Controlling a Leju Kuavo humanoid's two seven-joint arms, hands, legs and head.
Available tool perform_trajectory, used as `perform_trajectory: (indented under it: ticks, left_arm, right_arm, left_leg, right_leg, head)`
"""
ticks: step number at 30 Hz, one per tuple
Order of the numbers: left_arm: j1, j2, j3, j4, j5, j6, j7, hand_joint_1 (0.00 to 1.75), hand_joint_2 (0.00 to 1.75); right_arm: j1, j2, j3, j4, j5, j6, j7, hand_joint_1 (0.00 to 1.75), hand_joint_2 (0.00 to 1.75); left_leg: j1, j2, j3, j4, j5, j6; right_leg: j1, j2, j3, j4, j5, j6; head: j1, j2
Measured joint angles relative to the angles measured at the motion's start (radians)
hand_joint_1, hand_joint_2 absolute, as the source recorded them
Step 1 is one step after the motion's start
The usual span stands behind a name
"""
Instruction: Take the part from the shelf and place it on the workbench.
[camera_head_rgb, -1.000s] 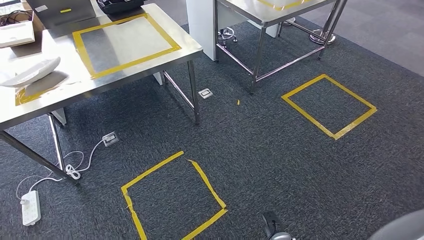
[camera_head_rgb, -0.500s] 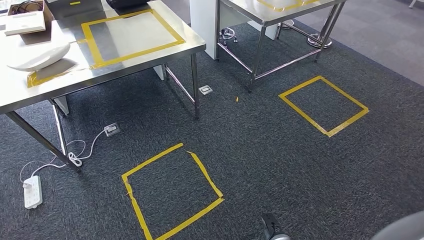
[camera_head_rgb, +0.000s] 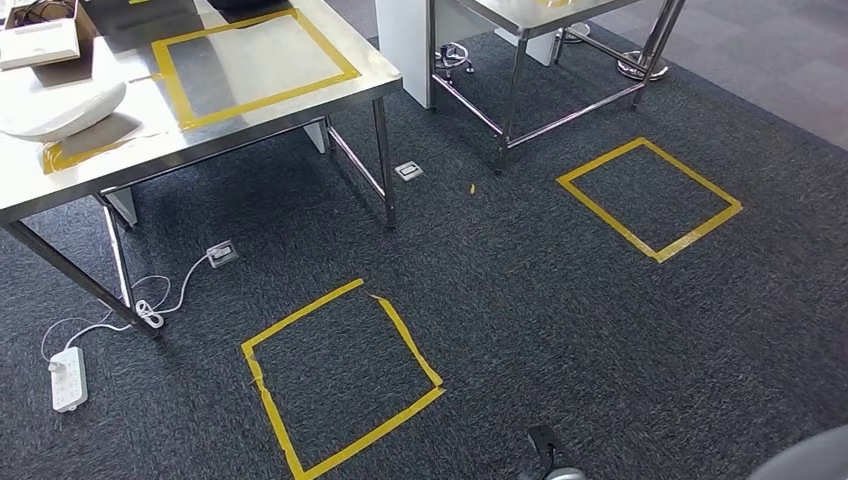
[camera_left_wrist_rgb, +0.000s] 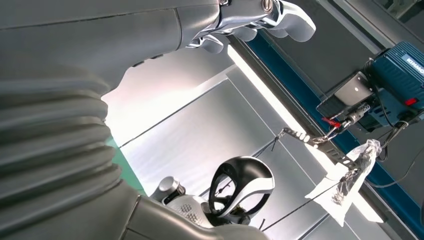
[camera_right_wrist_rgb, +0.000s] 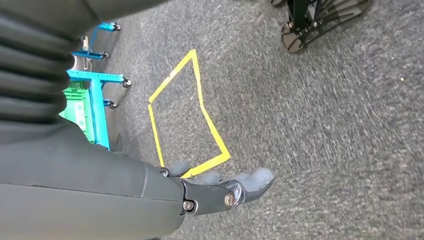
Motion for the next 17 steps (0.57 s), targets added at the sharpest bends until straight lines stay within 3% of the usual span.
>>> perform_trajectory:
  ticks: [10,17]
  left_arm:
    - [0.002,-0.002,0.0,0.0,0.0,0.0,0.0,0.0,1.75]
    - [0.161,-0.108,-0.001,-0.005,0.062,-0.044,0.038,0.0,1.75]
  right_arm:
    - [0.0,0.0,-0.002,0.0,0.0,0.0,0.0,0.0,1.75]
    - [0.014,-0.015,0.082,-0.009,-0.091,-0.014,-0.003,0.0,1.75]
  left_leg:
    - [0.0,0.0,-0.001,-0.002,0.005,-0.005]
    - [-0.002,-0.002,-0.005,-0.001,0.011,-0.003]
  right_leg:
    - [0.0,-0.001,-0.003,0.003,0.002,-0.005]
    - [-0.001,-0.004,-0.007,0.003,0.009,-0.006]
  head:
    - [0.0,0.0]
    - [0.0,0.0]
